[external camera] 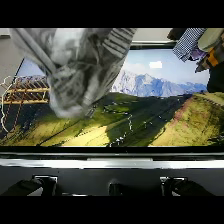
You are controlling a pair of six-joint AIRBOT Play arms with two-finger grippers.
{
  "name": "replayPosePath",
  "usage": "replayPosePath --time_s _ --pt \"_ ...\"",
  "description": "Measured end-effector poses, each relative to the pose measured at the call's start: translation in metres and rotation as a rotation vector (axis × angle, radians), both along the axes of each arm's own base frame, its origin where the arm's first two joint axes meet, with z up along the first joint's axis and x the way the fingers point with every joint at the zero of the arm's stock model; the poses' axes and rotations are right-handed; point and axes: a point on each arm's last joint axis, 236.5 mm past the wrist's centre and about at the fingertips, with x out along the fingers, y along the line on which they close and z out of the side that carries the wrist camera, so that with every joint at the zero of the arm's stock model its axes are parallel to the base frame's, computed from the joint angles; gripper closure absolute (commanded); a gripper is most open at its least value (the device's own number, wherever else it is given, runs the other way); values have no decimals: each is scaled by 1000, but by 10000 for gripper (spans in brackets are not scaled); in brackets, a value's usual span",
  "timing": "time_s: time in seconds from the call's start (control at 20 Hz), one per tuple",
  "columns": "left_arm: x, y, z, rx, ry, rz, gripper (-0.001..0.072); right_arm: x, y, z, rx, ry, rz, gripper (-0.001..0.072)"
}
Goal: Fold the clothes and pants, and hang the long-sleeved shirts on hangers.
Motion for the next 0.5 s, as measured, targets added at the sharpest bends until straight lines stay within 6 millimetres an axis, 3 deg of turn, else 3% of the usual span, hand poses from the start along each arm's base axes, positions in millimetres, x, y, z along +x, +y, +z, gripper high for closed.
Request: replayPosePath --time_s 0.1,0.25,0.35,0.5 --pt "-5 -3 -25 -20 119 -5 668 -4 0 -4 -11 18 7 669" --pt "-2 -16 -78 -58 328 -12 668 -5 2 -32 -69 107 19 669" --pt "-1 -33 -127 -57 476 -28 668 -4 4 -68 -136 209 28 669" --pt "-7 -66 -214 -32 698 -58 668 -7 2 -156 -294 458 51 670"
